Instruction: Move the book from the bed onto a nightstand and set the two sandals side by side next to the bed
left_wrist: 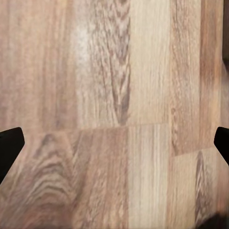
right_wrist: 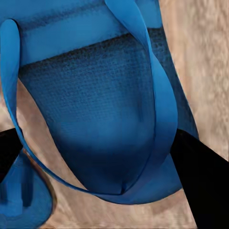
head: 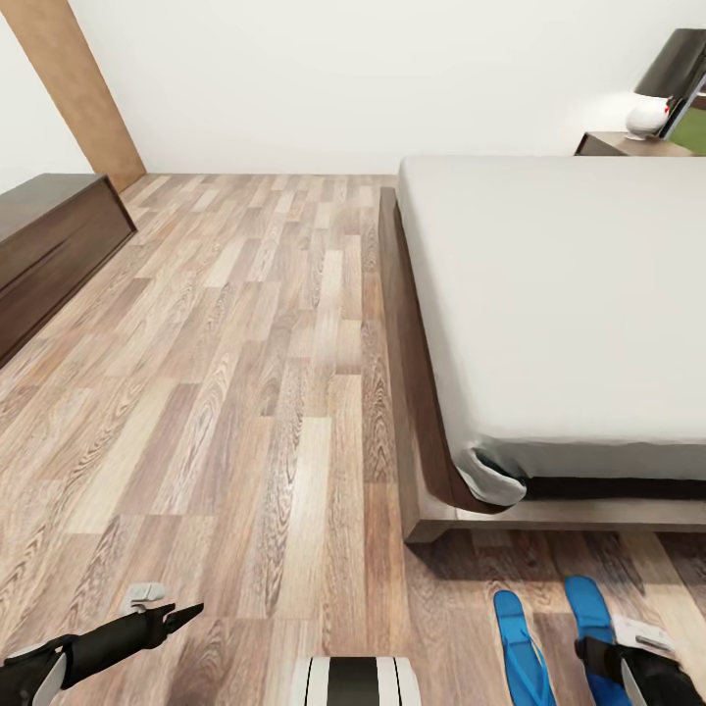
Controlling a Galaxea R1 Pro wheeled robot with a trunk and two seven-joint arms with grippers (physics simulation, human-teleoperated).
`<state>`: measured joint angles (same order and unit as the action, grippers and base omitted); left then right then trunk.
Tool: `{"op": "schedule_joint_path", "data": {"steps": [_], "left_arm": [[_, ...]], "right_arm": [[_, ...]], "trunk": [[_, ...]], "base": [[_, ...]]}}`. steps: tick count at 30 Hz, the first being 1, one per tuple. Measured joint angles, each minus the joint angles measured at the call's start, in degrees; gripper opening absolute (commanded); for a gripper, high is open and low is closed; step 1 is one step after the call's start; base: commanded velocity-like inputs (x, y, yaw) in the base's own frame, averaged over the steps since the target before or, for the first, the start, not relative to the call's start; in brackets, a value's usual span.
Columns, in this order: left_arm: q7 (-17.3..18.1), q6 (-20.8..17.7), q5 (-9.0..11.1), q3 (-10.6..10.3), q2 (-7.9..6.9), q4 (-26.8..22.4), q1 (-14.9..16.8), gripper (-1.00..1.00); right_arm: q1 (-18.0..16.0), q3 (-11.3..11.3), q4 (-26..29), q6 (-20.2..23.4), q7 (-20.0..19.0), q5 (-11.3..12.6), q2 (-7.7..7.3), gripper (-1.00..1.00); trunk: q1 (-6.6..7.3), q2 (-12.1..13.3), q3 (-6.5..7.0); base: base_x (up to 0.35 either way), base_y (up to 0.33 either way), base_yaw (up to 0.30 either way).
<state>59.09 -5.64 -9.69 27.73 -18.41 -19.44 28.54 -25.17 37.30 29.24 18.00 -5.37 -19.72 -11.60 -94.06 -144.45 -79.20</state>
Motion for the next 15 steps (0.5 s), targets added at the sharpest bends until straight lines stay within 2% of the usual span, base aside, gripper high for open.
{"op": "schedule_joint_path", "data": {"steps": [2,5,15], "left_arm": [[0.03,0.00,0.00,0.00,0.00,0.00,0.00,1.00],[0.16,0.00,0.01,0.00,0.00,-0.01,-0.01,1.00],[0.22,0.00,0.02,0.00,0.00,-0.01,-0.01,1.00]], "right_arm": [[0.00,-0.84,0.04,-0.01,-0.06,-0.18,3.30,-1.00],[-0.01,-1.86,0.08,0.01,-0.09,-0.47,4.65,-1.00],[-0.02,-2.03,0.59,0.14,-0.20,-0.39,4.54,-1.00]], "trunk": [[0.00,0.00,0.00],[0.00,0.00,0.00],[0.00,0.00,0.00]], "base": [[0.000,0.000,0.000],[0.000,0.000,0.000],[0.000,0.000,0.000]]}}
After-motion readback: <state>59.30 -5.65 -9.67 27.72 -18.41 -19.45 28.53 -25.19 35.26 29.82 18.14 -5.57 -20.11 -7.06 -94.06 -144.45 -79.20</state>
